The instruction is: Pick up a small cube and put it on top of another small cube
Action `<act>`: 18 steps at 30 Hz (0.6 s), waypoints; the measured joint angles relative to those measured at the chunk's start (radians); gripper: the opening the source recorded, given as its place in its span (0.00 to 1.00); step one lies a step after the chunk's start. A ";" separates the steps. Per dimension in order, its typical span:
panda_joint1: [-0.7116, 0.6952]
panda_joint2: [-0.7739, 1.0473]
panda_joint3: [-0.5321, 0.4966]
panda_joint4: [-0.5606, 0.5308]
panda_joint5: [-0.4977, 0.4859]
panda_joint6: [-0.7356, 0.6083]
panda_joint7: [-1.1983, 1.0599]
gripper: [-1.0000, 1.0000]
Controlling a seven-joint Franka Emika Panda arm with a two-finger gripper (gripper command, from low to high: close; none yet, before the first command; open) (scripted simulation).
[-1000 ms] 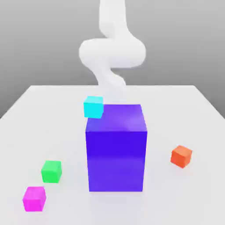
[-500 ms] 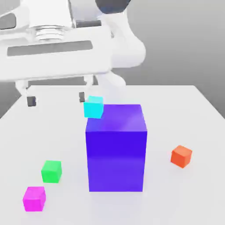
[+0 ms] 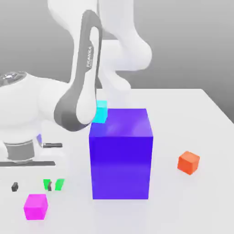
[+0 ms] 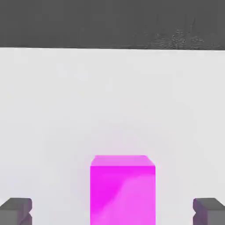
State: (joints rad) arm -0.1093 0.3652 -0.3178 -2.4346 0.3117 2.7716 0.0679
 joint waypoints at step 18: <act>0.051 -0.178 -0.083 -0.036 -0.157 -0.120 0.143 0.00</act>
State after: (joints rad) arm -0.0579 0.1876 -0.4004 -2.4701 0.1544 2.6515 0.2108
